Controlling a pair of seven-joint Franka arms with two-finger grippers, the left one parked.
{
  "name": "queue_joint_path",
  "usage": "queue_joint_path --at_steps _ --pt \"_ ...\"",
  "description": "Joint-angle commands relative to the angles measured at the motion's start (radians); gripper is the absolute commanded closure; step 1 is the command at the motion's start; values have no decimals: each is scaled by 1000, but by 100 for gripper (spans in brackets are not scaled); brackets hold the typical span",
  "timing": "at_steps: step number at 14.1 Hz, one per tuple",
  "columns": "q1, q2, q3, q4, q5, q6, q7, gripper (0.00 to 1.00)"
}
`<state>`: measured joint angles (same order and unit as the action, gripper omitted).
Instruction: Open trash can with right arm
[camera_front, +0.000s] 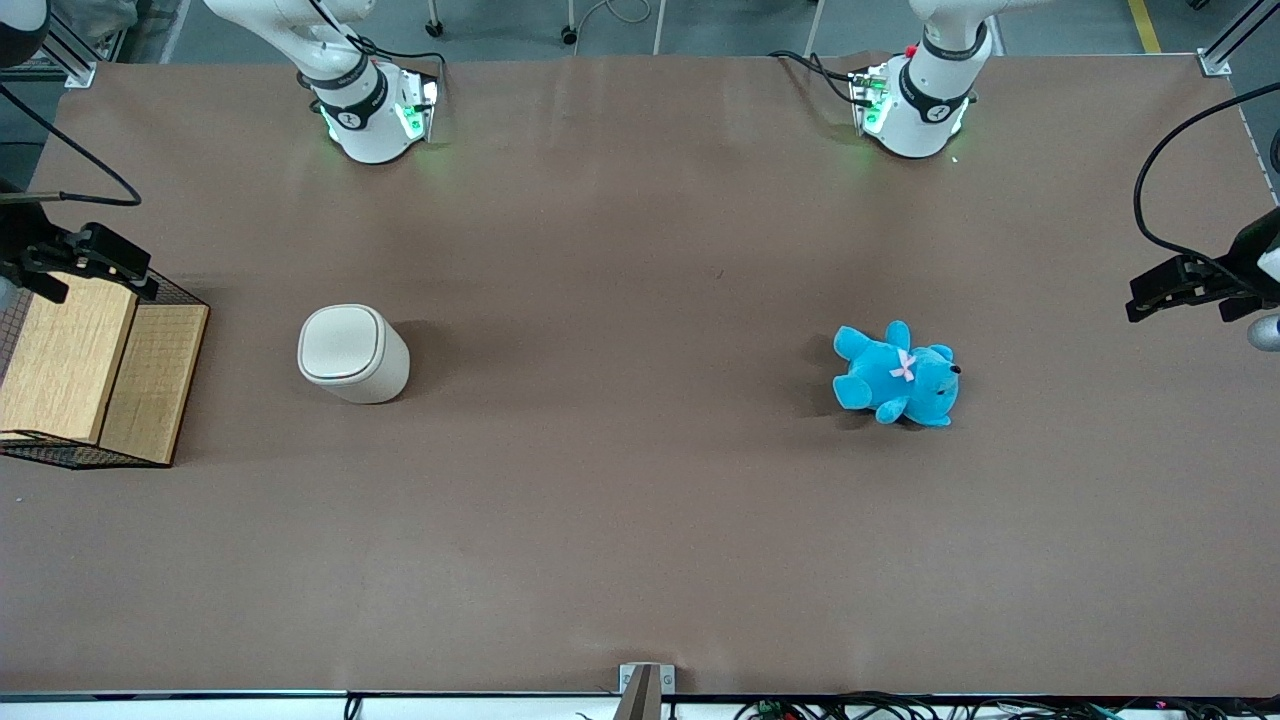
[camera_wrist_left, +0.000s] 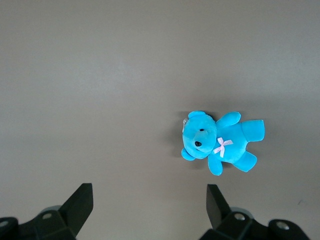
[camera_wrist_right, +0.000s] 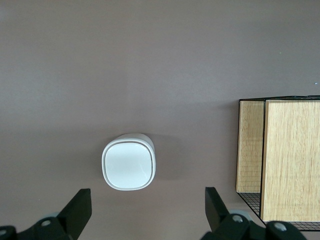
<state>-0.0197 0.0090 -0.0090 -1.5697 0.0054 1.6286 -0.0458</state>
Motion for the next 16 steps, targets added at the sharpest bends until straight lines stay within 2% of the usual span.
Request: queue_joint_path --at_steps 1,11,16 --pt "-17 -29 12 -33 11 2 12 0" --pt "-19 0 12 -46 11 4 12 0" --pt "-9 26 14 -177 13 -4 12 0"
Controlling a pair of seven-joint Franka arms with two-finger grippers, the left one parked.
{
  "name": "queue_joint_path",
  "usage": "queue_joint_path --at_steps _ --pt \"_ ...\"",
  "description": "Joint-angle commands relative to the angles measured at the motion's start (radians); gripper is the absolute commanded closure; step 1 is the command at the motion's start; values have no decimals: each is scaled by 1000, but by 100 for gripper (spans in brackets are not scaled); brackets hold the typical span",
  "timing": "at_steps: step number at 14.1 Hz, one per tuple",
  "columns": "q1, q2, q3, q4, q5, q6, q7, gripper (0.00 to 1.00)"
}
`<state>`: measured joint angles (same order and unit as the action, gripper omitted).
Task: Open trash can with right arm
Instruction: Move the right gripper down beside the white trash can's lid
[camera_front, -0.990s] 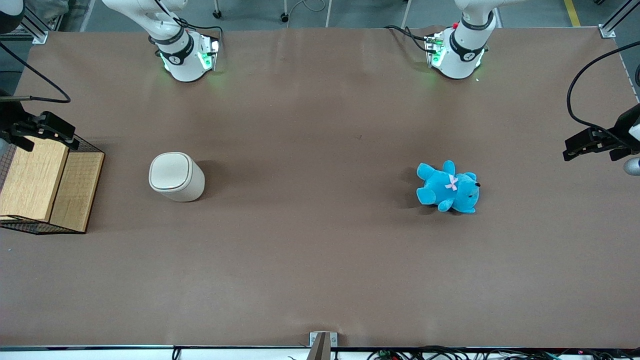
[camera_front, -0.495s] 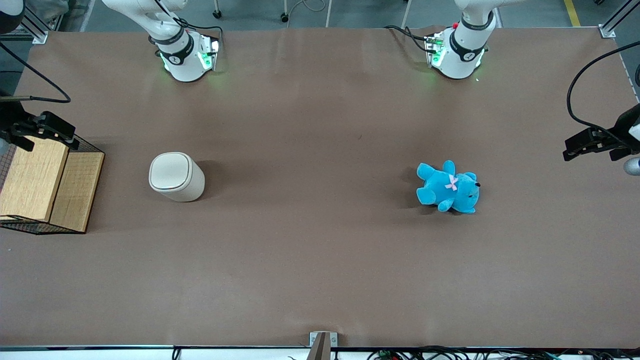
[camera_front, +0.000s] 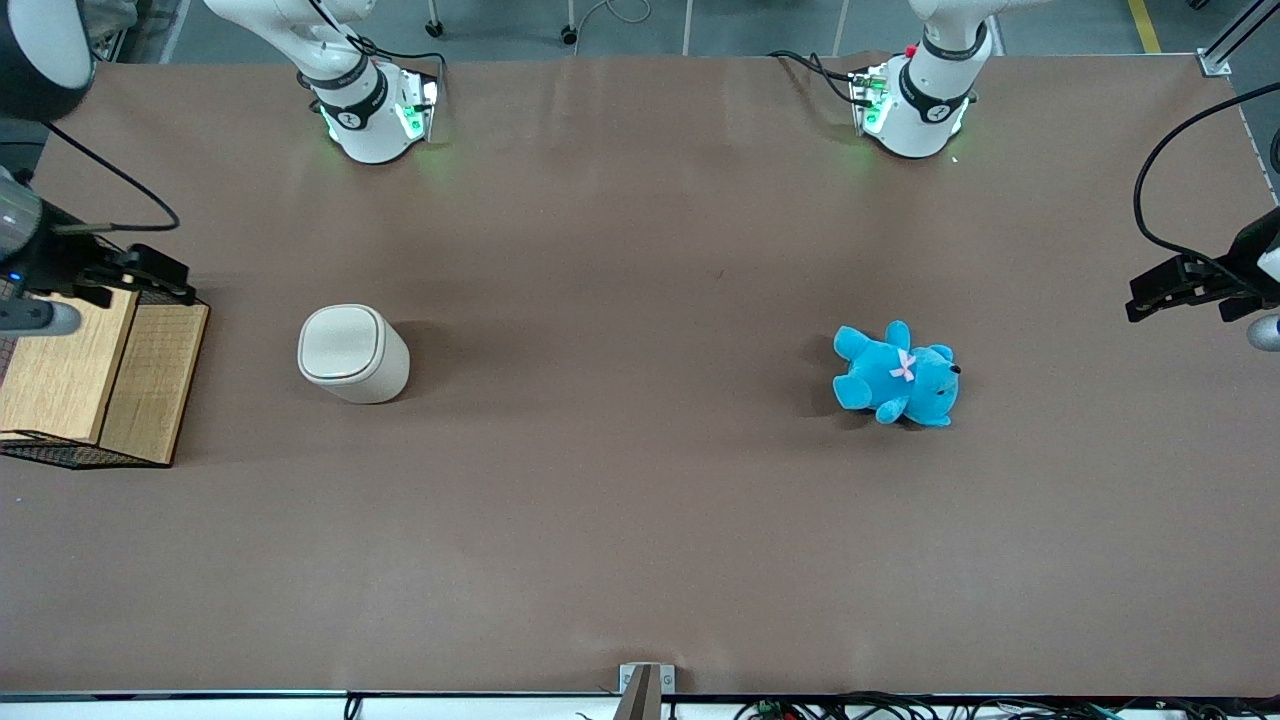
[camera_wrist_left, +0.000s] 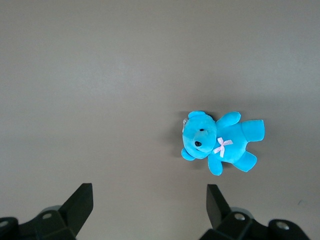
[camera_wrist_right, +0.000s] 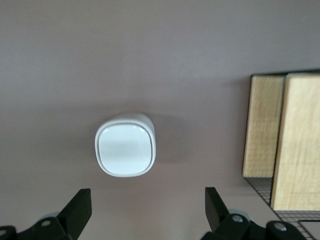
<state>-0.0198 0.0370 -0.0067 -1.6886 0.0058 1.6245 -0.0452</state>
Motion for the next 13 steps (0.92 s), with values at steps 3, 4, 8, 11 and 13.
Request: queue_joint_path --at_steps 3,4,8,11,13 --pt "6 49 16 -74 13 -23 13 9" --pt "29 69 16 -75 13 -25 14 20" --pt "89 153 16 -75 13 -29 80 75" --pt "110 198 17 -75 17 -15 82 95" --pt "124 231 17 -75 39 9 80 97"
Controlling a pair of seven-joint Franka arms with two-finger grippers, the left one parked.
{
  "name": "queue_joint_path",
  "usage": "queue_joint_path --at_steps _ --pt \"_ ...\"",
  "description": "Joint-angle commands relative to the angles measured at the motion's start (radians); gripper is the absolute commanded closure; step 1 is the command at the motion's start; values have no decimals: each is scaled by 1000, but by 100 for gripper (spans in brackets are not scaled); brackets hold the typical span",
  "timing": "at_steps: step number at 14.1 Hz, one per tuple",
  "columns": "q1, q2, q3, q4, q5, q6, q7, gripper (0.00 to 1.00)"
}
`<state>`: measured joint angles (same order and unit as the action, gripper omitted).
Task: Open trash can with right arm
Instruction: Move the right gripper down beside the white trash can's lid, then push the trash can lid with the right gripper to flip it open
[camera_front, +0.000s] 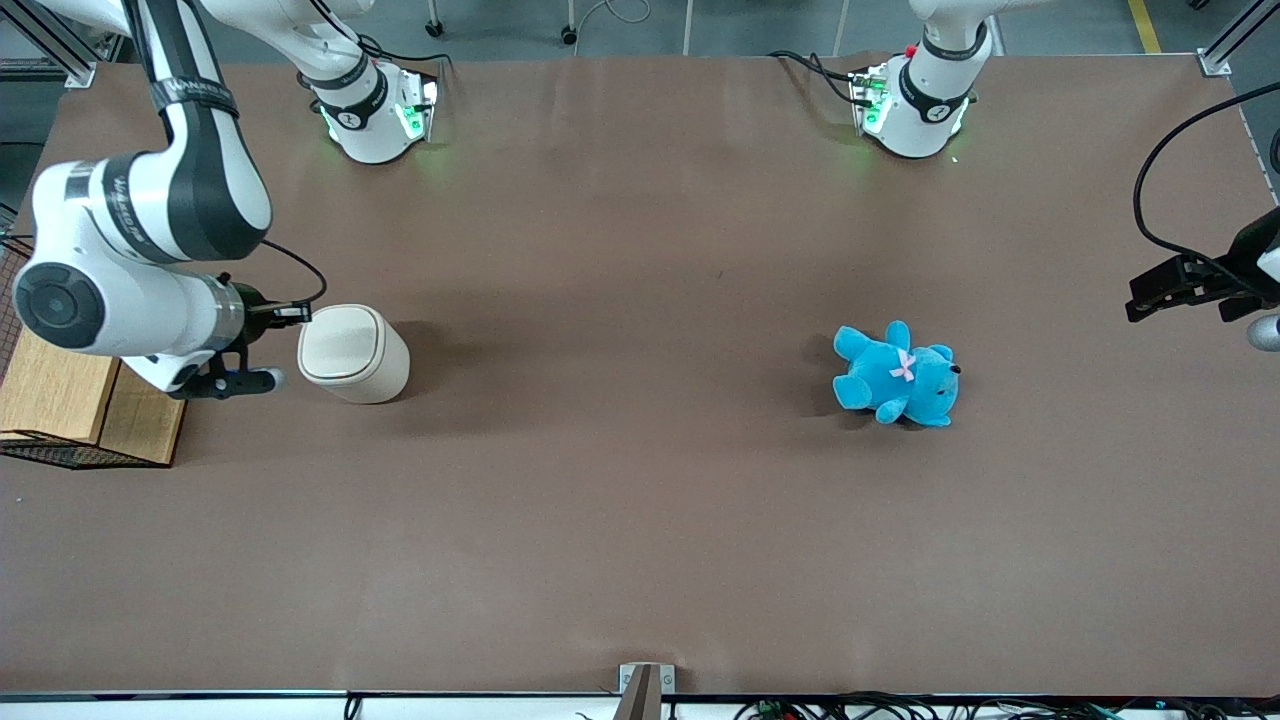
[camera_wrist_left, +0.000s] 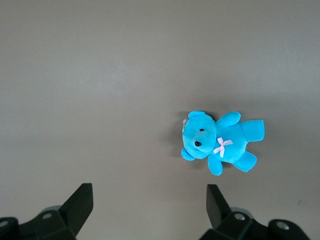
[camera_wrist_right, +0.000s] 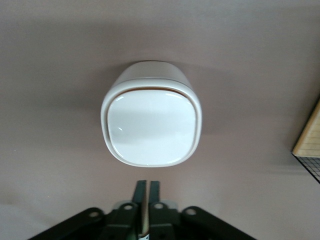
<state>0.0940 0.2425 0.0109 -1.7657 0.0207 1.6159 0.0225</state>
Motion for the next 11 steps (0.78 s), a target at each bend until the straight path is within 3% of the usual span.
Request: queue_joint_path --at_steps 1,11 --pt "24 46 0 2 25 31 13 97" --pt "42 146 0 0 28 70 13 98"
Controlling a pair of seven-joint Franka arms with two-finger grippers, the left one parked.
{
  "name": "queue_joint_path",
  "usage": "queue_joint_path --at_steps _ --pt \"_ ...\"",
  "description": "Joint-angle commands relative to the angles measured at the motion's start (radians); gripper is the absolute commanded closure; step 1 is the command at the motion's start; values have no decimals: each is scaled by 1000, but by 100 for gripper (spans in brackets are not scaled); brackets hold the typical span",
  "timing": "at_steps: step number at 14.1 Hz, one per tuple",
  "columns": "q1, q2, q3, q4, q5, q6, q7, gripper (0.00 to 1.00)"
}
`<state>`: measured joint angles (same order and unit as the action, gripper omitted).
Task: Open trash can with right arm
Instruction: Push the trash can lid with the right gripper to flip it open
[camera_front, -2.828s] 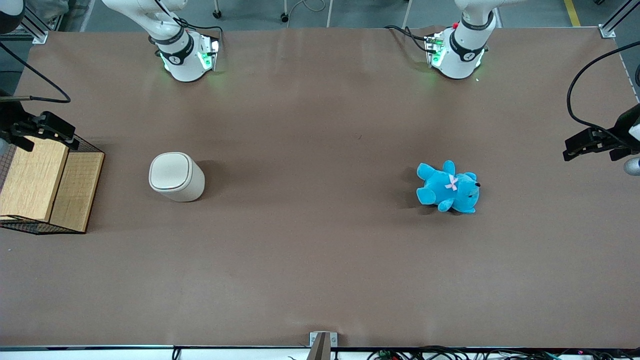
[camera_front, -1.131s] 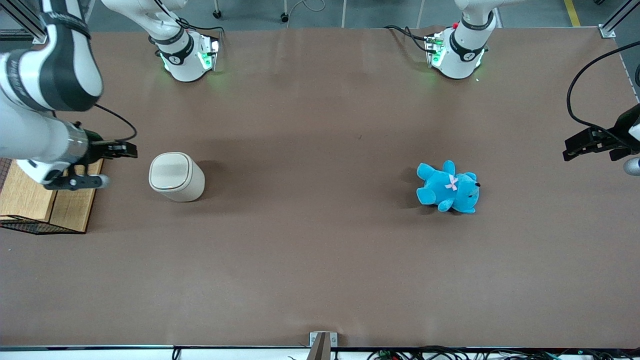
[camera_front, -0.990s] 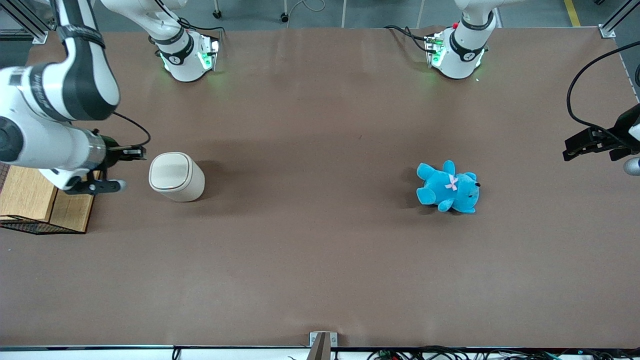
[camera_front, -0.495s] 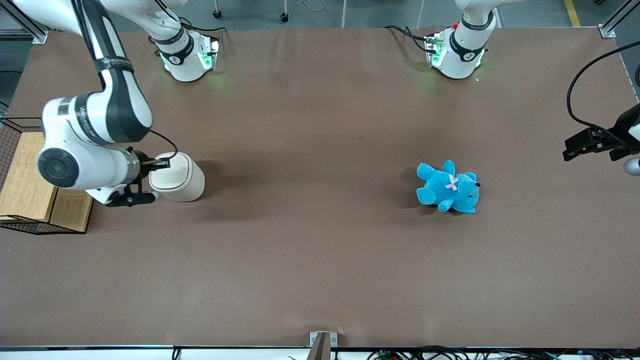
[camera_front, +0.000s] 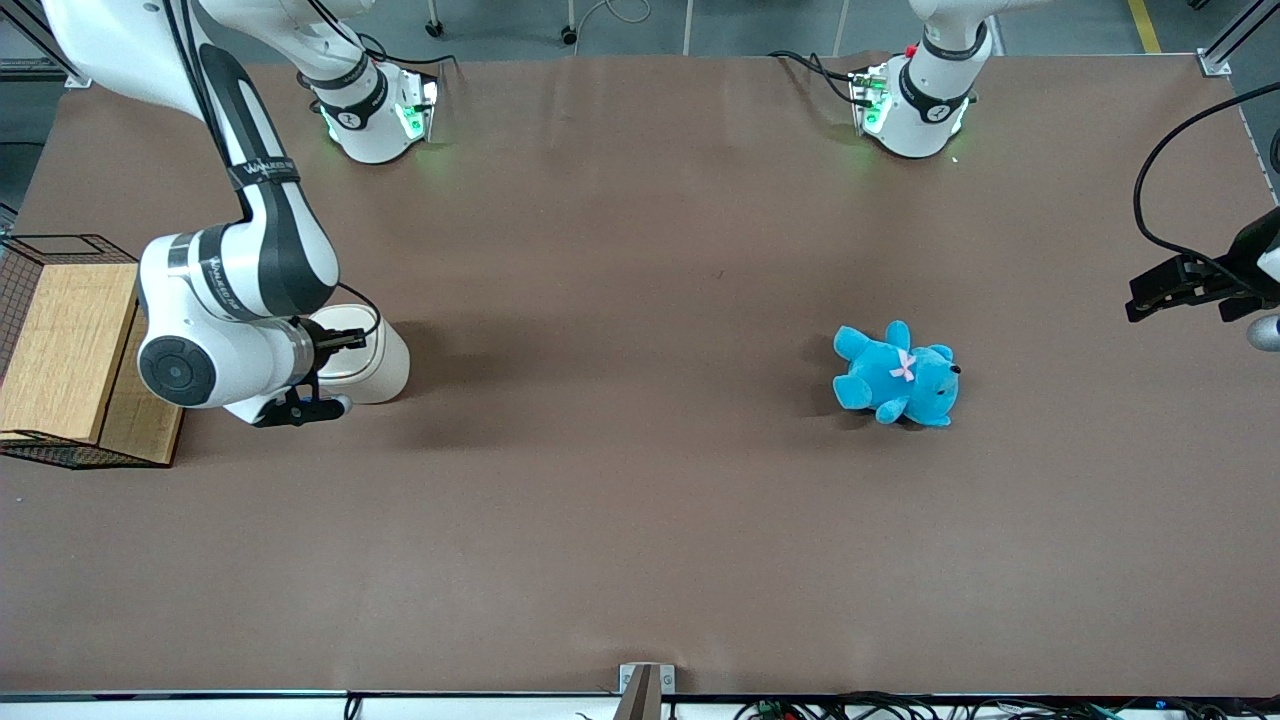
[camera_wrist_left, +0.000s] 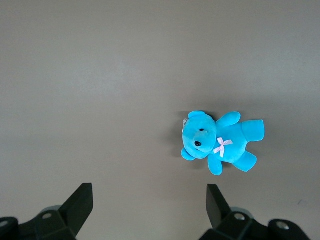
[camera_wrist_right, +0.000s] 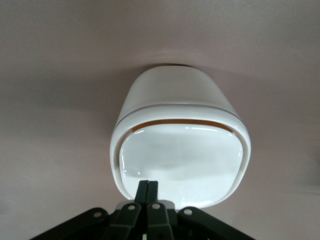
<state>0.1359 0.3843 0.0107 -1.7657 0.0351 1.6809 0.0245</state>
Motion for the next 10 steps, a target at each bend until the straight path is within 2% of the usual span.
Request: queue_joint_path --at_steps 1,10 --pt "5 10 0 0 14 6 11 98" --pt "19 65 0 -1 20 36 9 99"
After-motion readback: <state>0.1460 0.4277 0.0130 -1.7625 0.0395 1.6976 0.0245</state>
